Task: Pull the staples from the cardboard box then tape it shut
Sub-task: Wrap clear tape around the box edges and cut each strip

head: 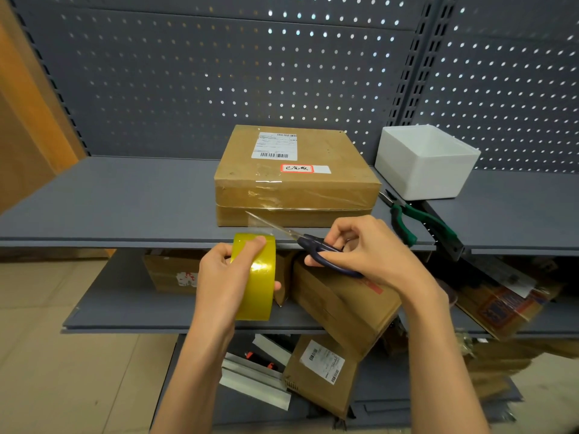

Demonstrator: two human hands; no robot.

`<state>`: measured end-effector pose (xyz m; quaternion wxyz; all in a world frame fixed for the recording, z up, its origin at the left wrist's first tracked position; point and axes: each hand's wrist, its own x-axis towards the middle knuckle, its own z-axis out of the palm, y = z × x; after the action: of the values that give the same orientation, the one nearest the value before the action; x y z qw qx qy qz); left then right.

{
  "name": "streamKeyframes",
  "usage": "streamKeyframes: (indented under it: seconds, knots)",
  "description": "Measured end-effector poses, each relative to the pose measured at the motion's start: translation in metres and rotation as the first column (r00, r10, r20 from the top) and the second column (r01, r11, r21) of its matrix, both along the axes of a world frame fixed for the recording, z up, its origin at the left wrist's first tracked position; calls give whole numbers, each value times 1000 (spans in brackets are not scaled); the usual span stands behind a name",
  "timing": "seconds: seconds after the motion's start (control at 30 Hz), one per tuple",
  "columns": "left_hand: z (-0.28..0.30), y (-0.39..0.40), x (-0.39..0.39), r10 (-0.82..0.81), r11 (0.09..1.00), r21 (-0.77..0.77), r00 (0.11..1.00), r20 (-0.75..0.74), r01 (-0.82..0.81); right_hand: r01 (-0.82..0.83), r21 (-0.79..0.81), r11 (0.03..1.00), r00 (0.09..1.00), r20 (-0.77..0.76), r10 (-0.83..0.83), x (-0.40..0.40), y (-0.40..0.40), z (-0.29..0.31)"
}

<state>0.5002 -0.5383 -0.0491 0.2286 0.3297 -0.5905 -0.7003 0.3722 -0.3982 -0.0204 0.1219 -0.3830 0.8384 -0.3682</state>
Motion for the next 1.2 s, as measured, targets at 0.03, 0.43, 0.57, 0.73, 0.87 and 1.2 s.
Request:
streamKeyframes:
  seconds: [0.03, 0.43, 0.57, 0.73, 0.87, 1.2]
  knots:
    - [0, 0, 1, 2, 1000, -7, 1000, 1, -2, -8, -3, 1000, 1000, 4, 8, 2, 0, 2]
    - [-4, -8, 10, 48, 979, -197, 999, 13, -44, -63, 60, 996, 998, 21, 62, 12, -1, 8]
    - [-7, -12, 13, 144, 886, -454, 987, 77, -94, -69, 63, 996, 997, -16, 70, 17, -6, 10]
    - [1, -7, 18, 320, 692, -710, 937, 142, -130, -46, 110, 993, 984, -166, 64, 25, -16, 10]
    - [2, -6, 20, 397, 600, -786, 908, 133, -147, -37, 131, 991, 967, -244, 69, 31, -24, 12]
    - [1, -47, 30, 517, 538, -782, 856, 12, -314, 179, 112, 978, 927, -352, -129, 21, -2, 20]
